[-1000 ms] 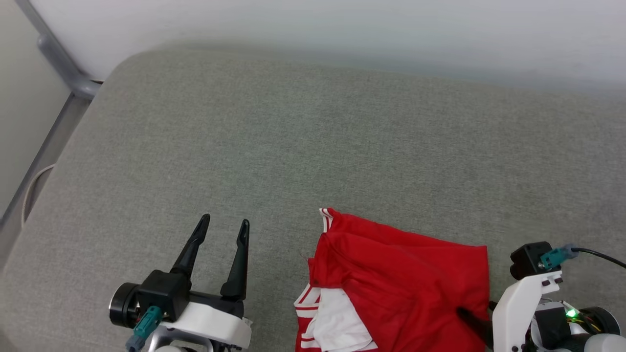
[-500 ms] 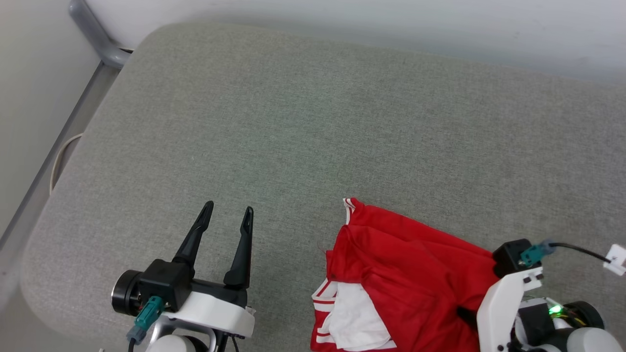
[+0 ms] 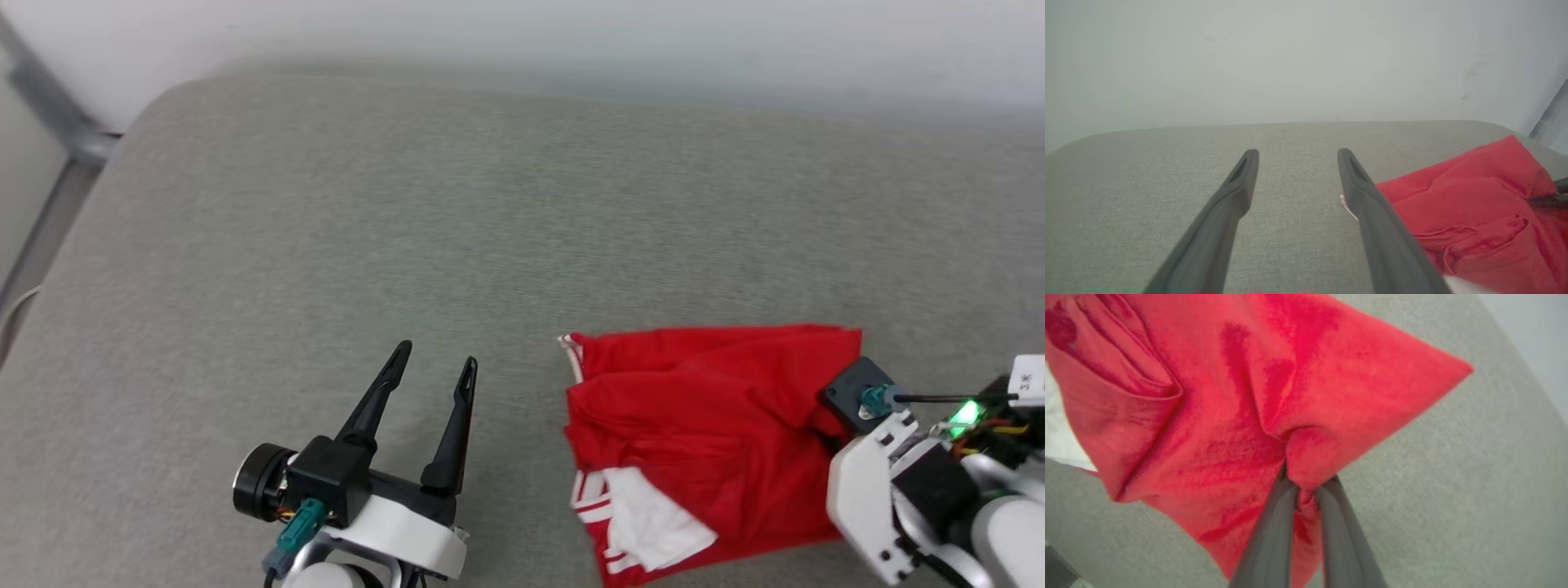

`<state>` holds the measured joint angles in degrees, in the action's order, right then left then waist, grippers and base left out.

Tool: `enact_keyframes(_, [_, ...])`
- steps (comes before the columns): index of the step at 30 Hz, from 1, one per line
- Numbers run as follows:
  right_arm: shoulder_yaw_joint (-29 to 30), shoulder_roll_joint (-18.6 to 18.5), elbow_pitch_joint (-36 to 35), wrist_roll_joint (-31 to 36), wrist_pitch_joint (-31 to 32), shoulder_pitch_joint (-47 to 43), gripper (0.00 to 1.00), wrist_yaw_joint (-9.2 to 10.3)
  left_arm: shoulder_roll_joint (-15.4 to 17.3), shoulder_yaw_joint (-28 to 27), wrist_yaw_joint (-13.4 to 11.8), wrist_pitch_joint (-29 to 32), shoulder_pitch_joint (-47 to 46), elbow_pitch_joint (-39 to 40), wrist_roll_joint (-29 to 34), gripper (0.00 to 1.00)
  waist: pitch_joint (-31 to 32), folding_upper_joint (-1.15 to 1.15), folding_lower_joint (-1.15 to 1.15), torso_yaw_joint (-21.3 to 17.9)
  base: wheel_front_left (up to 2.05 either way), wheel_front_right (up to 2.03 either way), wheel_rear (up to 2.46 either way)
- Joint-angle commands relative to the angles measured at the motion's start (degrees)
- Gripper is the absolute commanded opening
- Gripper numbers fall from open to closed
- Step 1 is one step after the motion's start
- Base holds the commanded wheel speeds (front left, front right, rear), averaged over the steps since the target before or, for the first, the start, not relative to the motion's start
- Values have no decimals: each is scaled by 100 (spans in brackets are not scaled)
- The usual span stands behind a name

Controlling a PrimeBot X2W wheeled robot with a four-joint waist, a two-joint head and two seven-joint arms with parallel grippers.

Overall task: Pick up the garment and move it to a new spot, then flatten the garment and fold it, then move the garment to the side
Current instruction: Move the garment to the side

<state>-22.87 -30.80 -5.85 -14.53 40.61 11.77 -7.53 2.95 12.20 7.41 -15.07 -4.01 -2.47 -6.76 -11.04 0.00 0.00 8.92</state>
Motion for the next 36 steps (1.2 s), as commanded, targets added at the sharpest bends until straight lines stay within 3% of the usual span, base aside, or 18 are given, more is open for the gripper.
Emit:
enact_keyframes(1, [-135, -248, -97, 68, -86, 154, 0, 9, -1, 20, 9, -12, -107, 27, -24, 100, 11, 0, 0, -324, 0, 0, 0])
enact_keyframes(8, [-798, -1772, -151, 33, -415, 800, 0, 9, -3, 479, 9, -12, -329, 130, -45, 100, -294, 0, 0, -1129, 0, 0, 0])
enact_keyframes(13, [-722, -2403, 368, -194, -720, 1139, 0, 11, 15, 781, 9, -12, -637, 223, 5, 100, -717, 0, 0, -1592, 0, 0, 0])
enact_keyframes(18, [-175, -2566, 1093, -75, -1253, 1343, 0, 10, 146, 1110, 9, -12, -1086, 415, 64, 100, -1259, 0, 0, -1913, 0, 0, 0])
enact_keyframes(24, [632, -2424, 2104, 202, -1826, 1577, 0, 10, 321, 1396, 9, -12, -1621, 729, 132, 100, -1918, 0, 0, -2114, 0, 0, 0])
enact_keyframes(36, [1758, -2162, 3675, 833, -2667, 2131, 0, 10, 672, 1639, 9, -12, -2122, 1337, 208, 100, -2663, 0, 0, -2046, 0, 0, 0])
